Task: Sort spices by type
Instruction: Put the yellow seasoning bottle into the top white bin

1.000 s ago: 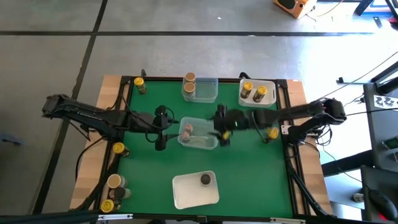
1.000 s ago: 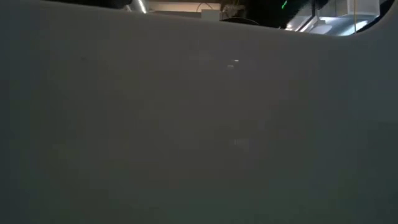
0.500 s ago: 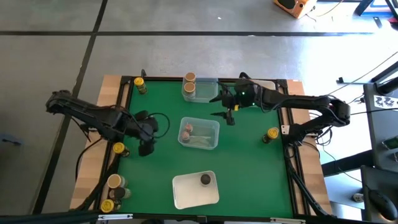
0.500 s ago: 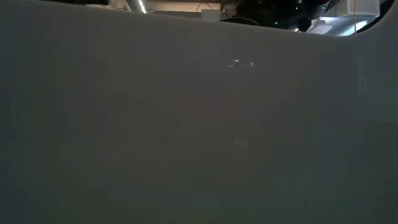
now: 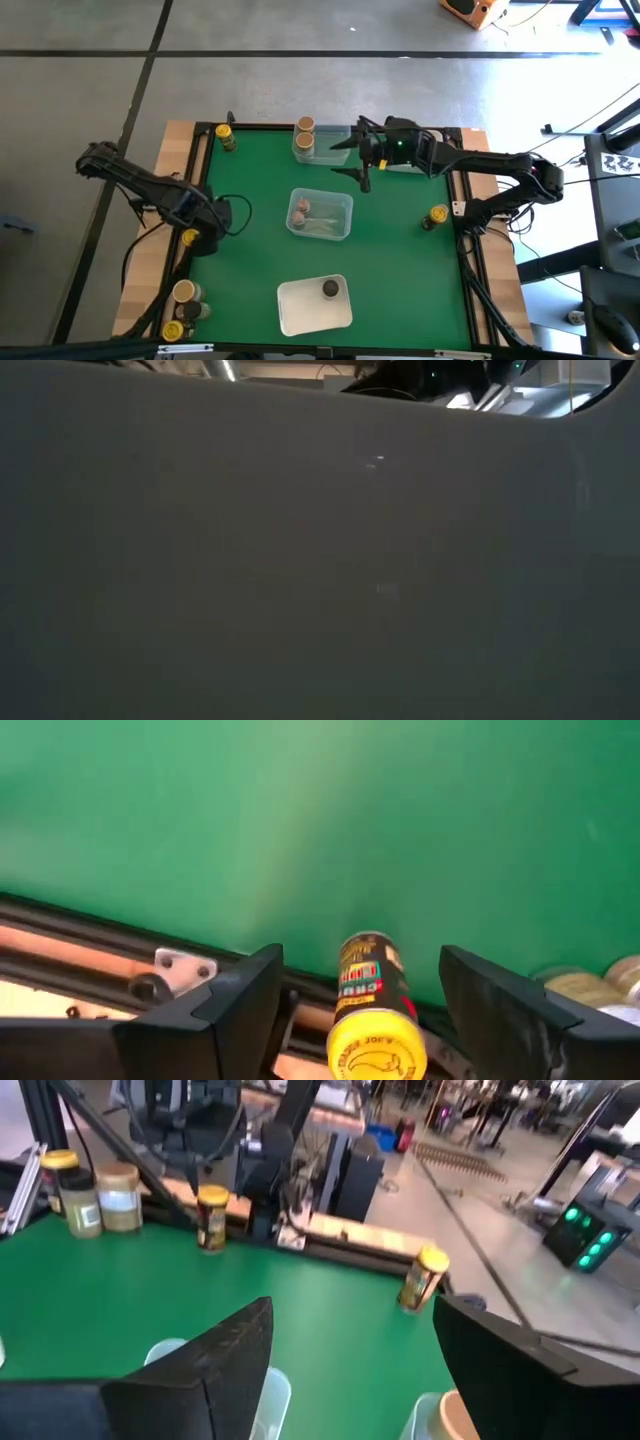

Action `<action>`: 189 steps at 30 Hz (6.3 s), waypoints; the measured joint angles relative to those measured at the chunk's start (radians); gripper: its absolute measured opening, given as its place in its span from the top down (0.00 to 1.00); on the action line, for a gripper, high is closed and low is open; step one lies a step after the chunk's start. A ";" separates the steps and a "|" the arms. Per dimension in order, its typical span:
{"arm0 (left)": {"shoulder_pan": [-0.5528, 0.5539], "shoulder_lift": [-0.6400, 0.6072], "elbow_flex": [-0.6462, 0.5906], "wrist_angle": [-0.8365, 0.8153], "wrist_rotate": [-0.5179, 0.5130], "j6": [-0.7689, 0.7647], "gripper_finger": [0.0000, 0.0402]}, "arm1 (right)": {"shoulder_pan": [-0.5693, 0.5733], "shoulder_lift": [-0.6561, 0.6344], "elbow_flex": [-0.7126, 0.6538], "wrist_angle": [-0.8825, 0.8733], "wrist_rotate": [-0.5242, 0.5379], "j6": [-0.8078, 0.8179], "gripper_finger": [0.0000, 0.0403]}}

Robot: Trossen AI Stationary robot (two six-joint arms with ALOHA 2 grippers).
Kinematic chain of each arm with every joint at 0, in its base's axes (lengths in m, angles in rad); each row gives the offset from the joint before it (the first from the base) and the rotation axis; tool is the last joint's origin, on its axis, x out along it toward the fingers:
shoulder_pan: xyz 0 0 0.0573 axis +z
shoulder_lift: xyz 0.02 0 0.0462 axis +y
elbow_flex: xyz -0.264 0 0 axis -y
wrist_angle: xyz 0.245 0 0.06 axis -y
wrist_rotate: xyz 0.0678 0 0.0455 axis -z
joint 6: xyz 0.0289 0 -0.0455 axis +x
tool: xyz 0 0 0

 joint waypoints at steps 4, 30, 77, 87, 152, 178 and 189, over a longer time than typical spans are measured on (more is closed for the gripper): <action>-0.034 0.000 -0.022 -0.010 0.059 -0.031 0.34 | 0.000 0.001 0.000 -0.005 0.000 0.002 0.32; -0.068 0.000 -0.038 -0.003 0.068 -0.045 0.33 | 0.000 0.001 -0.010 -0.039 0.000 -0.001 0.32; -0.316 0.002 -0.141 0.149 0.069 -0.202 0.04 | 0.000 0.002 -0.010 -0.062 0.000 -0.001 0.32; -0.316 0.003 -0.141 0.163 0.049 -0.203 0.04 | 0.000 0.002 -0.010 -0.062 0.000 0.001 0.32; -0.287 0.380 -0.173 0.048 0.145 0.059 0.54 | 0.001 0.002 -0.010 -0.060 -0.011 0.078 0.32; -0.131 0.191 -0.067 0.208 -0.095 -0.283 0.55 | 0.214 0.137 -0.010 -0.045 0.027 0.131 0.32; -0.122 0.186 0.016 0.292 -0.250 -0.234 0.55 | 0.323 0.157 -0.010 -0.038 0.103 0.135 0.54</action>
